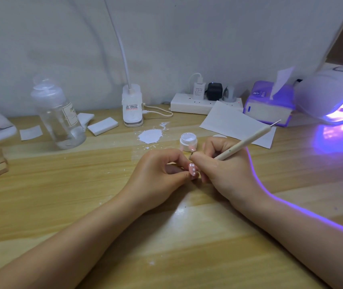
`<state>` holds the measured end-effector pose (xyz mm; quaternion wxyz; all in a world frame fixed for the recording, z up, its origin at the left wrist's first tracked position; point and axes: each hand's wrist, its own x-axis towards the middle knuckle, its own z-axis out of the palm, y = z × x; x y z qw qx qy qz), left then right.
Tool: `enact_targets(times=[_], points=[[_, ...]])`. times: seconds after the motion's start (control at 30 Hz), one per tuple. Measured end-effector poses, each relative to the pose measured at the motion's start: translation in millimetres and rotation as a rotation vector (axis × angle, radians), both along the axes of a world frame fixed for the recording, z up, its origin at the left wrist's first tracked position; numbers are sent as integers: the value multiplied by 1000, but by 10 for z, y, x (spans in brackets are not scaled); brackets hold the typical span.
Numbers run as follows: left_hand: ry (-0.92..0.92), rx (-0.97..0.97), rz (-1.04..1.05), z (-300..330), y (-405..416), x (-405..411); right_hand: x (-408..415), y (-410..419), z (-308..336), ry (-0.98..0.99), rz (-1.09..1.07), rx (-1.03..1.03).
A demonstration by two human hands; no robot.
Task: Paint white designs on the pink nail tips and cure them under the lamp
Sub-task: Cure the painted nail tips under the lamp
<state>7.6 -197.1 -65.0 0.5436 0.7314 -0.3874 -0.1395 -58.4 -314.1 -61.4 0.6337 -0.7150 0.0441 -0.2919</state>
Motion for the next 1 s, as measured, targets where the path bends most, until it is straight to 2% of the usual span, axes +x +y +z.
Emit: enact_targets(times=[0.87,1.0], points=[[38,24,-8,42,3,-35,11,-13,-23,-6,7,26],[77,12,18,24,1,-27,5,-18,-20,-28,-13,101]])
